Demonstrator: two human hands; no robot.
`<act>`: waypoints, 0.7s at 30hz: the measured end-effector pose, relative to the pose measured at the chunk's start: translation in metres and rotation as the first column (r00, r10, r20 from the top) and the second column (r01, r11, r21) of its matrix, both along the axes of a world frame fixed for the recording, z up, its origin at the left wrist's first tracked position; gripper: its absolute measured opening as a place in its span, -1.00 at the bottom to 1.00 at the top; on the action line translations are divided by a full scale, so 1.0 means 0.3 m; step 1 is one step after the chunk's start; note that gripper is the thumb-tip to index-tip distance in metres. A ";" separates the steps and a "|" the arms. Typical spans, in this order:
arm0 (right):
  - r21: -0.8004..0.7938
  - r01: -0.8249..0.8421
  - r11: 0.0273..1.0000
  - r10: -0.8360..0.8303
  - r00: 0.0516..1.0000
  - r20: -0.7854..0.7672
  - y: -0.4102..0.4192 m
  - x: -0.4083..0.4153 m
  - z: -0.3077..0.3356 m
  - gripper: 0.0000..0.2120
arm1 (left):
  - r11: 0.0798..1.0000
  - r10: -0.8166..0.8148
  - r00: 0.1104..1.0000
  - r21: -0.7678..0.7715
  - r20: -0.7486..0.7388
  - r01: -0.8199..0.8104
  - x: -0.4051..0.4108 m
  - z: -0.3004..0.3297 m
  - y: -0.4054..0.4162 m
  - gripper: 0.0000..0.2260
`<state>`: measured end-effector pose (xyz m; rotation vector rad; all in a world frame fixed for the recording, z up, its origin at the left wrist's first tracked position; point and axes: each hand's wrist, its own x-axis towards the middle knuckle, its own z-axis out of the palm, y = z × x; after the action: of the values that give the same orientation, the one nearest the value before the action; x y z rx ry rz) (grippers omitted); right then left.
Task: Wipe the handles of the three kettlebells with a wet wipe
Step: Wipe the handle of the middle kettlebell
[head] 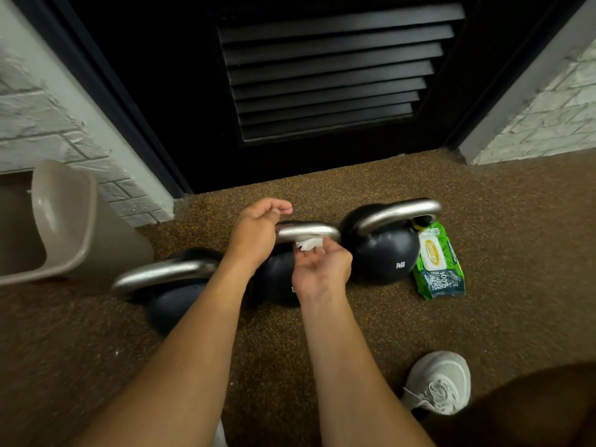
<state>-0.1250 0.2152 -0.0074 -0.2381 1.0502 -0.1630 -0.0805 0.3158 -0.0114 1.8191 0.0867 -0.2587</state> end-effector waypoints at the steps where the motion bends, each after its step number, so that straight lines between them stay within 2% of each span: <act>1: 0.010 -0.028 1.000 0.027 0.998 0.052 0.016 -0.015 0.002 -0.56 | 1.000 0.007 1.000 -0.008 0.003 -0.007 -0.003 -0.001 0.003 -0.69; 4: -0.035 -0.171 0.985 0.175 0.969 0.177 0.084 -0.042 -0.024 -0.56 | 0.999 0.029 1.000 -0.033 -0.009 -0.030 -0.008 0.001 0.018 -0.68; 8: -0.160 -0.297 0.941 0.330 0.909 0.255 0.182 -0.061 -0.081 -0.57 | 0.998 0.059 0.998 -0.032 -0.019 -0.059 -0.027 -0.009 0.059 -0.67; 12: -0.366 -0.458 0.810 0.532 0.836 0.131 0.175 -0.065 -0.080 -0.55 | 0.995 0.095 0.995 -0.016 -0.034 -0.096 -0.037 -0.018 0.096 -0.65; 14: -0.370 -0.497 0.785 0.568 0.816 0.110 0.150 -0.059 -0.072 -0.60 | 0.994 0.105 0.994 -0.019 -0.043 -0.106 -0.037 -0.023 0.104 -0.64; 16: -0.275 -0.464 0.842 0.518 0.838 0.173 0.120 -0.048 -0.071 -0.64 | 0.993 0.117 0.992 -0.023 -0.044 -0.118 -0.034 -0.026 0.108 -0.64; 18: -0.112 -0.349 0.930 0.367 0.896 0.250 0.072 -0.030 -0.075 -0.62 | 0.992 0.118 0.992 -0.032 -0.051 -0.120 -0.032 -0.026 0.109 -0.65; 21: 0.070 -0.149 0.986 0.121 0.944 0.307 -0.014 -0.009 -0.079 -0.62 | 0.993 0.114 0.992 -0.036 -0.063 -0.116 -0.032 -0.026 0.107 -0.66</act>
<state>-0.1276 0.2110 -0.0311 -0.1938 0.7321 -0.0245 -0.0900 0.3478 -0.0193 1.7606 0.2268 -0.2327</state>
